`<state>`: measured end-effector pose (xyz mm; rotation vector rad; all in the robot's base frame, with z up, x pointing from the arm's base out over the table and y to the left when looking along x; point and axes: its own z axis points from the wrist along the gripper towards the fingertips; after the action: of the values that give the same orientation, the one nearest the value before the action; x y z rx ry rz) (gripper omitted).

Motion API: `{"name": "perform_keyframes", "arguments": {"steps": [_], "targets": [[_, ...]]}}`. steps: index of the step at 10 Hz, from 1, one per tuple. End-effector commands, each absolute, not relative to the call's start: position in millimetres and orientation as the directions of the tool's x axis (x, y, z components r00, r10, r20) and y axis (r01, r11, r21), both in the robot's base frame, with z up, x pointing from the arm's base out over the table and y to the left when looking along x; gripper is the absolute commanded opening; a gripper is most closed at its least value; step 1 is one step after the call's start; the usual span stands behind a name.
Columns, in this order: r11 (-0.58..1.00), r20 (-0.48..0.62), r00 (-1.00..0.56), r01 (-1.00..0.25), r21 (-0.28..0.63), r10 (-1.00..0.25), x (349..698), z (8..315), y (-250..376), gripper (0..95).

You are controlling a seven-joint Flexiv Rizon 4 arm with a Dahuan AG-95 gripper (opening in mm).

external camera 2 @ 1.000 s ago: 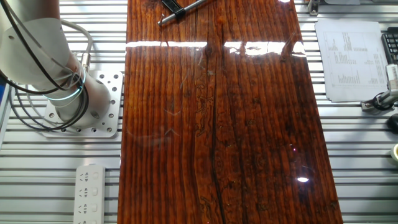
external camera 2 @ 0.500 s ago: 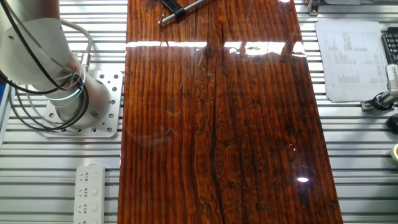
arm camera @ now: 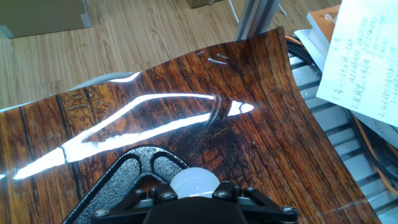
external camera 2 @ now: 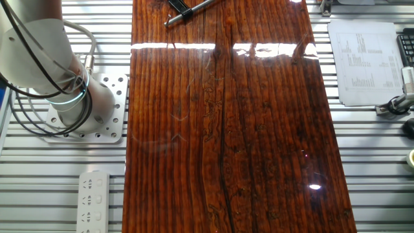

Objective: Install the light bulb by rotating it

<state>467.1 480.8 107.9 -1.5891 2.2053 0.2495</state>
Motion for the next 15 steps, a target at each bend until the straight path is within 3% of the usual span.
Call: {"name": "perform_keyframes", "arguments": {"steps": [1,8,9,15], "targets": [[0.335,-0.423,-0.268,-0.938,-0.092,-0.866,467.3,108.4,479.9,38.0],[0.323,-0.419,-0.259,-0.942,-0.089,-0.870,468.0,109.6,475.4,38.0],[0.322,-0.416,-0.258,-0.943,-0.089,-0.872,468.0,109.6,475.3,57.0],[0.335,-0.409,-0.274,-0.938,-0.084,-0.870,469.8,112.0,472.4,57.0]]}}
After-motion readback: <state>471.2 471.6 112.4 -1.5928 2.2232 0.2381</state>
